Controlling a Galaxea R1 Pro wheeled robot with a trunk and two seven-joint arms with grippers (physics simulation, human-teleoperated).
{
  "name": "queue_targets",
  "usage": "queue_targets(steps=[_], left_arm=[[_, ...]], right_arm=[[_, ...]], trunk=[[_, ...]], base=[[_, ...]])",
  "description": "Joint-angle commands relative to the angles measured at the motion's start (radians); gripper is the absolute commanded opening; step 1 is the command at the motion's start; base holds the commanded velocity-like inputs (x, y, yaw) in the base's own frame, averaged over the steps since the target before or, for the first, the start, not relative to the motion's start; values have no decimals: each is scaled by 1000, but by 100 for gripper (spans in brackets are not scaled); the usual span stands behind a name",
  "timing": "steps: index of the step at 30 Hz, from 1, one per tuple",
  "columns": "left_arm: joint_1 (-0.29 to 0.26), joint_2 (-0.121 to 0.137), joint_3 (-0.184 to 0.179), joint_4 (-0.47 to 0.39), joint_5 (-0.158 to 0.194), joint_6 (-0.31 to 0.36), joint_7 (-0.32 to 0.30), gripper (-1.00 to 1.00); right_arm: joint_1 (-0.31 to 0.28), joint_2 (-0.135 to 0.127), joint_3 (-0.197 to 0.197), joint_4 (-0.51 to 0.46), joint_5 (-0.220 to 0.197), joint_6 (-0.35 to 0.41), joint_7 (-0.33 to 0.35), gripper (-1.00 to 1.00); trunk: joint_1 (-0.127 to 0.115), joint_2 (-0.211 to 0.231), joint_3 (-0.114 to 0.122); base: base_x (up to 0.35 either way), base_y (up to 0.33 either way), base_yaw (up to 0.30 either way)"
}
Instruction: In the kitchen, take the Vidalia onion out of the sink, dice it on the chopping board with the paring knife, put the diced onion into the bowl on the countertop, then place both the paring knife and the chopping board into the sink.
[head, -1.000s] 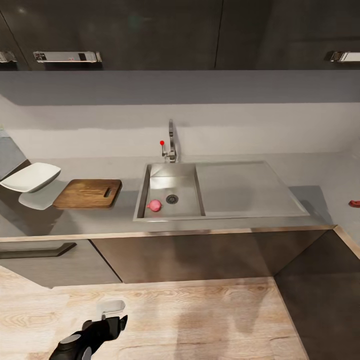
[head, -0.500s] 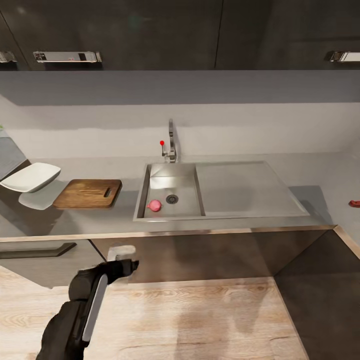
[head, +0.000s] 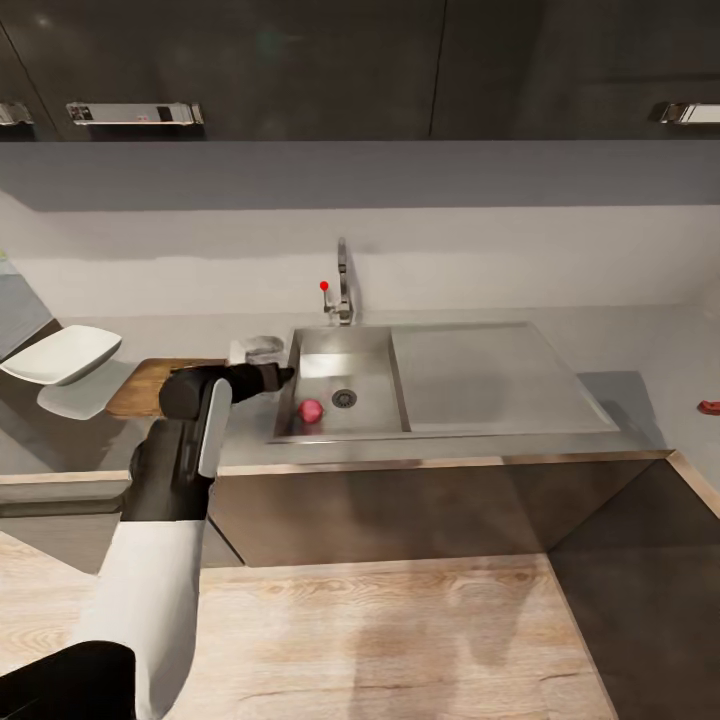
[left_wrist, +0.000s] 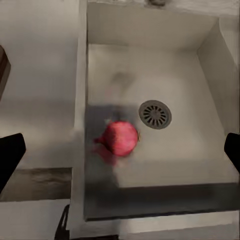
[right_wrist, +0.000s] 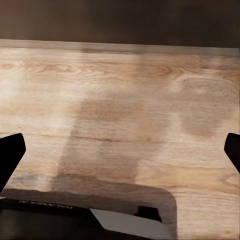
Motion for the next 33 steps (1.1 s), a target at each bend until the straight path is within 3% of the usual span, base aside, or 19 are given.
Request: queue_targets(steps=[1,3,9,11,12,15,24,33], left_arm=[[-17,-1,2,17,4,4,3,100],[-65,-4,1,73,3,3,3,100],[-80,-2,-14,116,2,3,1,100],[-82,2,-40,127,1,2,0,100],[-82,15,-86,130,-1,1,-1,100],[-83,42,-117,131,0,1,-1,100],[-83,56,-130,132,-1,0,-1,100],[-83,55,-130,136,-1,-2,-1,100]], right_arm=[[-1,0,6,1,-1,0,-5,100],[-1,0,6,1,-1,7,-5,100],[-1,0,6,1,-1,9,-5,100],[-1,0,6,1,-1,10,-5,100],[-1,0,7,1,0,9,-5,100],[-1,-1,7,1,-1,9,-3,100],[-1,-1,7,1,-1,8,-2,100],[-1,-1,7,1,-1,8,-2,100]], trunk=[[0,-2,-2],[0,-2,-2],[0,-2,-2],[0,-2,-2],[0,-2,-2],[0,-2,-2],[0,-2,-2],[0,-2,-2]], base=[[0,0,0],[0,0,0],[0,0,0],[0,0,0],[0,0,0],[0,0,0],[12,-7,0],[185,-183,0]])
